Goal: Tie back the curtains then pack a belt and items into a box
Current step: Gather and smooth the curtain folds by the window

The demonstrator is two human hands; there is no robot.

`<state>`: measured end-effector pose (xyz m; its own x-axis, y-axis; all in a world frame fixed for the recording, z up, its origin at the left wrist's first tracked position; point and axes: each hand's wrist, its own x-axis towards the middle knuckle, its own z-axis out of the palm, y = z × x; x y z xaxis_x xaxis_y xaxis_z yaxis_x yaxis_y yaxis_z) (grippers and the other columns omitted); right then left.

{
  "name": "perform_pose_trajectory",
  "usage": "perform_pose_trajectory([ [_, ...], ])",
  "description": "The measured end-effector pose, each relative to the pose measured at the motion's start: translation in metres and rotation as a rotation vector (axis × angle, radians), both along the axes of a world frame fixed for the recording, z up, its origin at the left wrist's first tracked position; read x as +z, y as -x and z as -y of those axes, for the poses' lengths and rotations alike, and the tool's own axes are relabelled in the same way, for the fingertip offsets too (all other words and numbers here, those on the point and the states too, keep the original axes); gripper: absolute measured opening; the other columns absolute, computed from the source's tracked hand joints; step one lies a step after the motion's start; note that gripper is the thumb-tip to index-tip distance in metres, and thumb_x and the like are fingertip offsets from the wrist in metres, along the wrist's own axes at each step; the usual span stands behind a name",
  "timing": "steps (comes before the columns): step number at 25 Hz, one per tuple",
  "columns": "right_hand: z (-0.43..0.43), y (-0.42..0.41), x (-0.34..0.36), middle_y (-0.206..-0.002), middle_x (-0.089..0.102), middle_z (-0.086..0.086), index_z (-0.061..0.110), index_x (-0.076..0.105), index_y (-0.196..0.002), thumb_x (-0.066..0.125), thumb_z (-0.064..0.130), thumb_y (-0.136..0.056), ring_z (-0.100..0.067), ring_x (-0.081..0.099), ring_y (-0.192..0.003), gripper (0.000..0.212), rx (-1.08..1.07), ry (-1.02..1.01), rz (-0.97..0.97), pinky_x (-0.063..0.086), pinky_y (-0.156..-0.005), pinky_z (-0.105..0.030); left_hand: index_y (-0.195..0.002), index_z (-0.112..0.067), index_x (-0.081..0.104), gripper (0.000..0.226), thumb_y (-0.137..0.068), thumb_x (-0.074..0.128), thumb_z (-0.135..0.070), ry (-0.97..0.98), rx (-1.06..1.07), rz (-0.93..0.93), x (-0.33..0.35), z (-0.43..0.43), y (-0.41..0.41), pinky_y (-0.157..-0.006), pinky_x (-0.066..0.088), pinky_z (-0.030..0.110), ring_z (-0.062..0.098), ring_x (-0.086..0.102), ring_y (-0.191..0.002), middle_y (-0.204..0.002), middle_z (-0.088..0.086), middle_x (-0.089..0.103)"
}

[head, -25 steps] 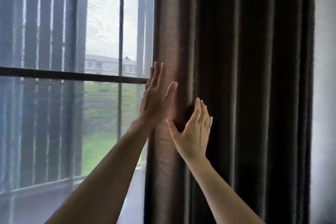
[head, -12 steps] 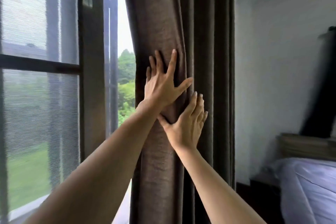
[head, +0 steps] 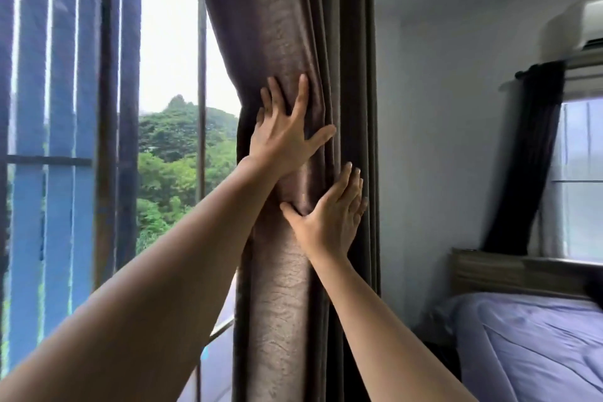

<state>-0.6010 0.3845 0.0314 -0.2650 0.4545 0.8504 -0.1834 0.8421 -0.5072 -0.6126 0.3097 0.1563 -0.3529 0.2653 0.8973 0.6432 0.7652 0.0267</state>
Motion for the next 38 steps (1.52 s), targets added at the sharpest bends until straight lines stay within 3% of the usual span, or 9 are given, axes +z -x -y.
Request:
perform_pose_trajectory([
  [9,-0.136,0.123,-0.009,-0.156,0.013,-0.019,0.008,0.001,-0.149,0.073,0.056,-0.065,-0.030,0.011,-0.146,0.121,-0.070,0.012,0.019,-0.001,-0.116,-0.038,-0.145,-0.033,-0.018,0.092,-0.083,0.039,-0.070,0.025,-0.077,0.130,-0.008,-0.134,0.124,-0.117,0.009,0.047,0.037,-0.014,-0.143,-0.152,0.023,-0.024],
  [24,-0.278,0.291,-0.023,-0.158,0.003,-0.015,0.010,-0.006,-0.149,0.069,0.058,-0.070,-0.028,0.002,-0.147,0.118,-0.114,0.010,0.126,-0.006,-0.114,-0.038,-0.144,-0.031,-0.023,0.096,-0.082,0.038,-0.071,0.124,-0.091,0.206,-0.013,-0.281,0.294,-0.117,0.005,0.045,0.038,-0.014,-0.143,-0.151,0.024,-0.028],
  [33,-0.364,0.374,-0.026,-0.158,-0.009,-0.011,0.017,-0.015,-0.147,0.064,0.055,-0.075,-0.025,-0.011,-0.146,0.113,-0.066,0.037,0.171,-0.014,-0.112,-0.036,-0.144,-0.031,-0.022,0.093,-0.084,0.038,-0.068,0.159,-0.122,0.197,-0.017,-0.365,0.384,-0.116,0.008,0.048,0.041,-0.009,-0.143,-0.151,0.021,-0.030],
  [38,-0.399,0.423,-0.027,-0.158,0.001,-0.014,0.022,-0.012,-0.148,0.067,0.052,-0.074,-0.028,-0.004,-0.146,0.112,0.006,0.023,0.120,-0.010,-0.113,-0.038,-0.144,-0.031,-0.022,0.084,-0.090,0.034,-0.061,0.152,-0.058,0.248,-0.018,-0.390,0.412,-0.116,0.008,0.047,0.039,-0.008,-0.144,-0.152,0.019,-0.028],
])
